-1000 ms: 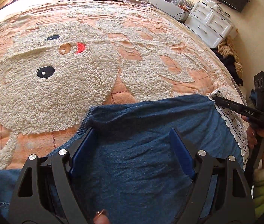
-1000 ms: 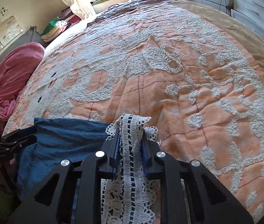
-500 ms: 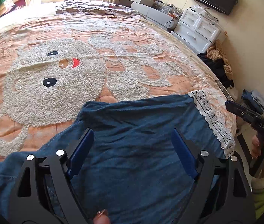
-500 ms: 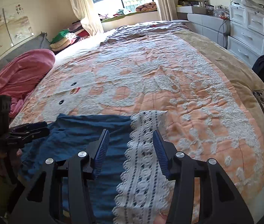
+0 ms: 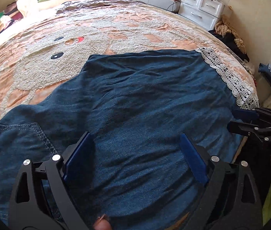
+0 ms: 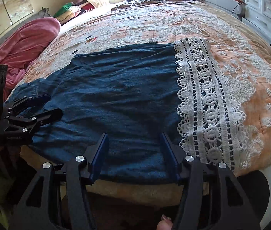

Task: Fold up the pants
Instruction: 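Pull the lace hem straight with the right tool and release it on the quilt, then grasp the lace trim with the left tool and lift it off the denim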

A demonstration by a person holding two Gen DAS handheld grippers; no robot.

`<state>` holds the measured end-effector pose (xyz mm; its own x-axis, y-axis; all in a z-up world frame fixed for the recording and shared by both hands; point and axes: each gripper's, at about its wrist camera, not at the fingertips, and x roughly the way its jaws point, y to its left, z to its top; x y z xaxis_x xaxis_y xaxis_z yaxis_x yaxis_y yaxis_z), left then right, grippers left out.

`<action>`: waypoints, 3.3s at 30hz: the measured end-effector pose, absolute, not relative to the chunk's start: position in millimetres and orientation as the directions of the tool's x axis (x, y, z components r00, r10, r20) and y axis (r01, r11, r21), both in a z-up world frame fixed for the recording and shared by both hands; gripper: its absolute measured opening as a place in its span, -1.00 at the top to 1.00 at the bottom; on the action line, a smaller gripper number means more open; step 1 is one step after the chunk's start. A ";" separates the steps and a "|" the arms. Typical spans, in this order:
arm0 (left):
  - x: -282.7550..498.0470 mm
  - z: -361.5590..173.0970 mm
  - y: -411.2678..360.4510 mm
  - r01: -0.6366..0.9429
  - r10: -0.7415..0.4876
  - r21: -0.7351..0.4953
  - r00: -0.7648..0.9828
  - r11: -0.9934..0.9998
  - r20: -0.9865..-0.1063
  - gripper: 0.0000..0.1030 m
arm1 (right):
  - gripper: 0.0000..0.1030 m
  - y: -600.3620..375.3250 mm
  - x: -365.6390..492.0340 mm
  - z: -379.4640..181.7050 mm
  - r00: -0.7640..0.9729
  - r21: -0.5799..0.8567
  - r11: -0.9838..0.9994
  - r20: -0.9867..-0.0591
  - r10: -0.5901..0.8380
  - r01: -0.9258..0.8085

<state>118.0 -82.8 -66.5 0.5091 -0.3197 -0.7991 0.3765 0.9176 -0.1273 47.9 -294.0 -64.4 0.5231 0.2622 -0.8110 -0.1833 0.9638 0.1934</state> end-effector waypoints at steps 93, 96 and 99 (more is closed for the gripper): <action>254.1 -15.3 -81.6 0.583 -0.664 -0.420 0.297 0.696 -0.687 0.76 | 0.59 -197.0 56.5 -6.8 0.590 0.244 0.862 -0.645 0.486 -0.444; 251.0 -21.1 -64.0 0.524 -0.630 -0.429 0.298 0.736 -0.717 0.62 | 0.59 -165.6 58.7 -20.2 0.555 0.174 0.848 -0.688 0.468 -0.500; 246.1 -24.1 -48.2 0.474 -0.602 -0.429 0.309 0.769 -0.737 0.22 | 0.58 -147.3 57.3 -32.5 0.532 0.131 0.838 -0.718 0.449 -0.530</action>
<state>246.1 -48.2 -24.1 0.3087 -0.6016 -0.7367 0.4744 0.7687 -0.4289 57.3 -147.3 -32.5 0.5323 0.4490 -0.7177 -0.5298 0.8379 0.1313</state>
